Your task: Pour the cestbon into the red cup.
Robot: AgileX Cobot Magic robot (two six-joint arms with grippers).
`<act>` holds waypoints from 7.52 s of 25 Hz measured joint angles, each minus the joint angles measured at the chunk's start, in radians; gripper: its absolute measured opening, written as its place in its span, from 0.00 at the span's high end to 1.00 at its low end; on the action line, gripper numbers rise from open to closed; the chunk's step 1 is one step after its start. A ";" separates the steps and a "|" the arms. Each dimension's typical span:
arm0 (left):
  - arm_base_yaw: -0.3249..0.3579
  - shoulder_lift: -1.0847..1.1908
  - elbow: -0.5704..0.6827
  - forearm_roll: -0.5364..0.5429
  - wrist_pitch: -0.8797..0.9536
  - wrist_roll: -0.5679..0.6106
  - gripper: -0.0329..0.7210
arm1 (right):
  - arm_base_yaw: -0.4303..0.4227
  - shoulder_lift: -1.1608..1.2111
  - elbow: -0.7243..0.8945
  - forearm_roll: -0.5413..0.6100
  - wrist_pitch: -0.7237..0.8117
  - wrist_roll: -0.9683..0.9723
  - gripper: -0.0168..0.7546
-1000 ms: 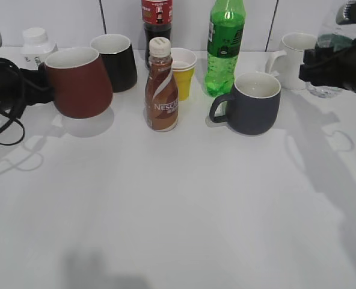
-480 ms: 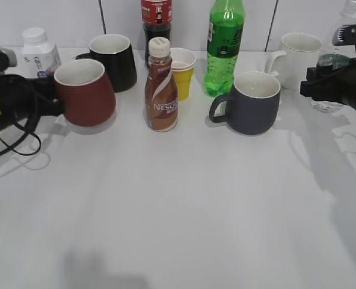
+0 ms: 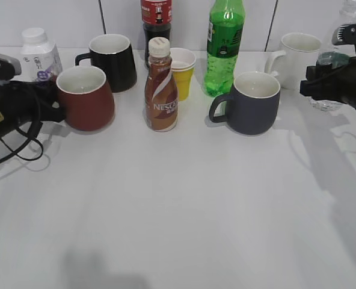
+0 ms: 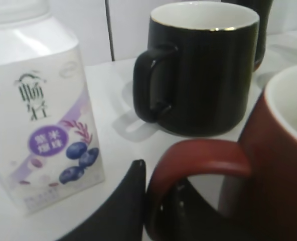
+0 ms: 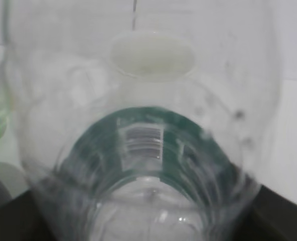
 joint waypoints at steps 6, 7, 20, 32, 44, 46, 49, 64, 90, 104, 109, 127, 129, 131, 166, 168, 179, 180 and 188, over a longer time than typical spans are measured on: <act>0.000 0.007 -0.002 -0.010 -0.027 0.018 0.88 | 0.000 0.000 0.000 -0.002 -0.001 0.004 0.37; 0.000 0.015 -0.002 -0.010 -0.033 0.018 0.88 | 0.000 0.000 0.000 -0.004 -0.002 0.009 0.37; 0.000 0.055 -0.002 -0.012 -0.103 0.011 0.79 | 0.000 0.000 0.000 -0.024 -0.004 0.021 0.37; -0.001 0.042 -0.002 0.062 -0.087 0.006 0.60 | 0.000 0.000 0.000 -0.026 -0.004 0.023 0.37; -0.001 -0.121 0.128 0.068 0.003 0.001 0.60 | 0.000 0.052 0.000 -0.035 -0.072 0.041 0.37; -0.001 -0.157 0.157 0.059 0.006 0.001 0.60 | 0.000 0.068 0.000 -0.036 -0.086 0.042 0.37; -0.001 -0.217 0.186 0.015 0.009 -0.024 0.60 | 0.000 0.090 0.000 -0.038 -0.107 0.044 0.37; -0.001 -0.654 0.202 -0.061 0.424 -0.163 0.60 | 0.000 0.155 0.000 -0.067 -0.140 0.085 0.37; -0.001 -1.088 0.202 -0.206 0.969 -0.172 0.62 | 0.000 0.210 0.048 -0.120 -0.295 0.134 0.37; -0.001 -1.127 -0.053 -0.256 1.603 -0.172 0.62 | 0.000 0.140 0.049 -0.132 -0.126 0.225 0.13; -0.001 -1.128 -0.165 -0.279 1.896 -0.172 0.62 | 0.000 0.034 0.049 -0.132 0.079 0.225 0.13; -0.032 -1.480 -0.227 -0.468 2.236 -0.163 0.63 | 0.000 -0.549 0.049 -0.128 1.116 0.211 0.19; -0.033 -1.541 -0.215 -0.435 2.236 -0.163 0.63 | 0.000 -0.646 0.050 -0.128 1.233 0.209 0.20; -0.035 -1.599 -0.191 -0.401 2.236 -0.162 0.63 | 0.000 -0.738 0.050 -0.128 1.354 0.206 0.21; -0.037 -1.750 0.204 -0.299 2.084 0.038 0.63 | 0.000 -1.593 0.201 -0.263 1.729 0.245 0.21; -0.037 -1.750 0.204 -0.299 2.084 0.038 0.63 | 0.000 -1.593 0.201 -0.263 1.729 0.245 0.21; -0.018 -1.781 0.204 -0.298 2.083 0.038 0.63 | 0.000 -1.593 0.201 -0.263 1.729 0.245 0.21; -0.008 -1.799 0.204 -0.298 2.082 0.038 0.63 | 0.000 -1.593 0.201 -0.263 1.729 0.245 0.21; 0.100 -1.946 0.204 -0.297 2.082 0.038 0.63 | -0.134 -1.609 0.201 -0.261 1.729 0.245 0.21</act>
